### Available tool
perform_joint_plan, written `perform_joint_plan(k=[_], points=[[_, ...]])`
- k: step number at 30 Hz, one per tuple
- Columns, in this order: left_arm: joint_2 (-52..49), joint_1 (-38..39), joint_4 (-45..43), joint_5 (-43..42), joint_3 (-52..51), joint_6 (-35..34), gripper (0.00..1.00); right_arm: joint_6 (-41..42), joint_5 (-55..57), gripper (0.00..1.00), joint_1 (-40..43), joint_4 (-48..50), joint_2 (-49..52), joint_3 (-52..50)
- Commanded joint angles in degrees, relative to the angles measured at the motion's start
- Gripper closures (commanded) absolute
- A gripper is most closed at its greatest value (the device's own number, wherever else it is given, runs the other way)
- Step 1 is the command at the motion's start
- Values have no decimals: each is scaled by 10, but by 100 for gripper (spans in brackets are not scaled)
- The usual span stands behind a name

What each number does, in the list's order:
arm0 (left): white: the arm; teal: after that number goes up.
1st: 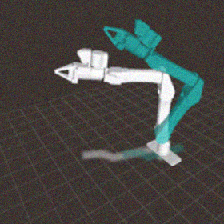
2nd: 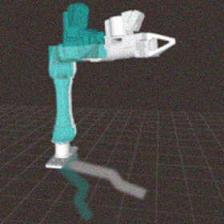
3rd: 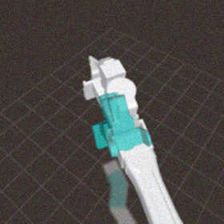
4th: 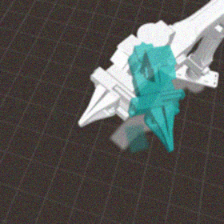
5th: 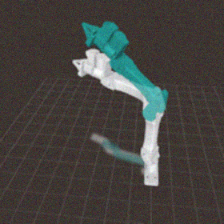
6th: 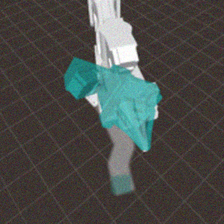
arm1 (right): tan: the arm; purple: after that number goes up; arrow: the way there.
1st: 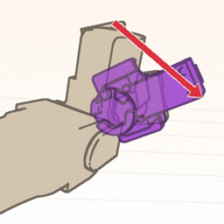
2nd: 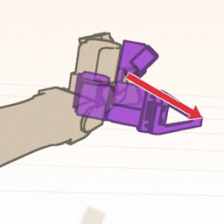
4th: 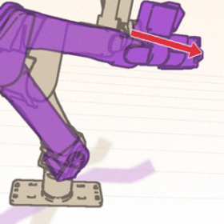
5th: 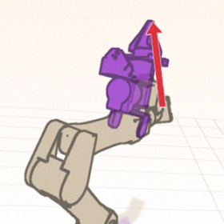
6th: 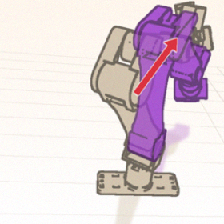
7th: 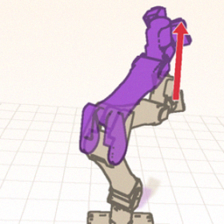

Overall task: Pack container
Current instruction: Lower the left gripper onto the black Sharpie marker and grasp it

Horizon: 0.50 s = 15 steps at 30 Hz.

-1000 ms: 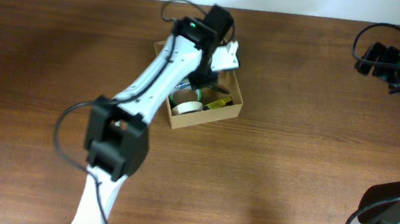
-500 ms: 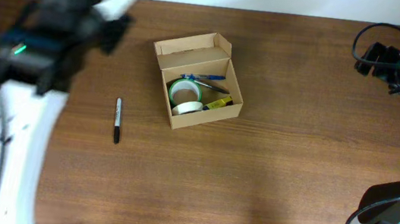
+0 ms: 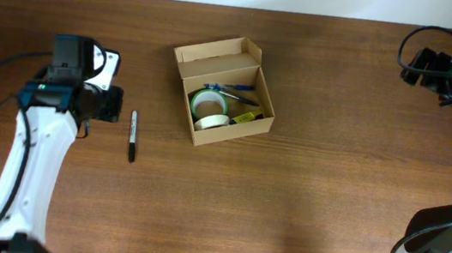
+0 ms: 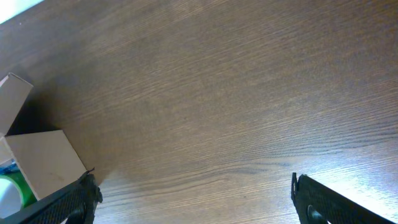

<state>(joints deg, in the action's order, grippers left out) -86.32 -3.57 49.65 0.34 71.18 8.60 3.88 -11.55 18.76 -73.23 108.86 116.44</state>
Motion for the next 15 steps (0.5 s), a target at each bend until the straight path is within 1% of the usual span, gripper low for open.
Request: perform_joint_plan(k=[1,4,9,11,15], points=[[-61,-1,10,-38,-6,-26,59,0,-3,1,3,0,-7,3],[-110,1,11,-73,-6,-26,59,0,-3,1,3,0,-7,3],[-175,7,6,-71,-6,-26,58,0,-3,1,3,0,-7,3],[-191,7,0,-72,-6,-26,53,0,-3,1,3,0,-7,3],[-219,9,-9,-72,-6,-26,53,0,-3,1,3,0,-7,3]])
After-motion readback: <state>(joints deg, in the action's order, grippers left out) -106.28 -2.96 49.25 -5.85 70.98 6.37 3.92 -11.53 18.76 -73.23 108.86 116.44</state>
